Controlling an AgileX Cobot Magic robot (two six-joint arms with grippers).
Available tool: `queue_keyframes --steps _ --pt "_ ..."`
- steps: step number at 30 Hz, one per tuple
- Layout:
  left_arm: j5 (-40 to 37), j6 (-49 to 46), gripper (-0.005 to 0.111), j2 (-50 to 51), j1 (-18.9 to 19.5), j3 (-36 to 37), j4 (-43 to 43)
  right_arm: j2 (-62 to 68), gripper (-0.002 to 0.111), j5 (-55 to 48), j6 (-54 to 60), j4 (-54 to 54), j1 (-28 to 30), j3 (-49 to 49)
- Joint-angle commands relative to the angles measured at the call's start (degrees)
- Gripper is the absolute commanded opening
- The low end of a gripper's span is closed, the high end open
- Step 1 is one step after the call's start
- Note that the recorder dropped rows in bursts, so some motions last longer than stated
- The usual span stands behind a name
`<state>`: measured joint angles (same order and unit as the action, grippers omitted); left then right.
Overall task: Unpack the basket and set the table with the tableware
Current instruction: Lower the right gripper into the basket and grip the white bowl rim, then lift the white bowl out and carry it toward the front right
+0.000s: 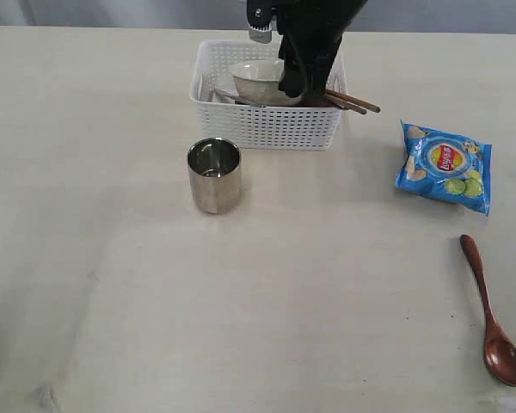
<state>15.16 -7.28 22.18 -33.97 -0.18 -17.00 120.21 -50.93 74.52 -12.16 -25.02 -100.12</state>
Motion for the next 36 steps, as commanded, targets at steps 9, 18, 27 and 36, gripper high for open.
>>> queue_keyframes --steps 9,18,27,36 --pt "-0.08 0.03 0.000 -0.23 0.11 0.18 0.19 3.36 0.049 1.40 0.28 -0.98 0.20 0.24" --pt "-0.08 0.03 0.000 -0.23 0.11 0.18 0.19 3.71 0.023 1.40 0.28 -0.98 0.20 0.24" --pt "-0.08 0.03 0.000 -0.23 0.11 0.18 0.19 3.71 0.020 1.52 0.28 -2.13 0.20 0.24" --pt "-0.08 0.03 0.000 -0.23 0.11 0.18 0.19 2.48 0.008 1.18 0.28 -2.13 0.20 0.24"
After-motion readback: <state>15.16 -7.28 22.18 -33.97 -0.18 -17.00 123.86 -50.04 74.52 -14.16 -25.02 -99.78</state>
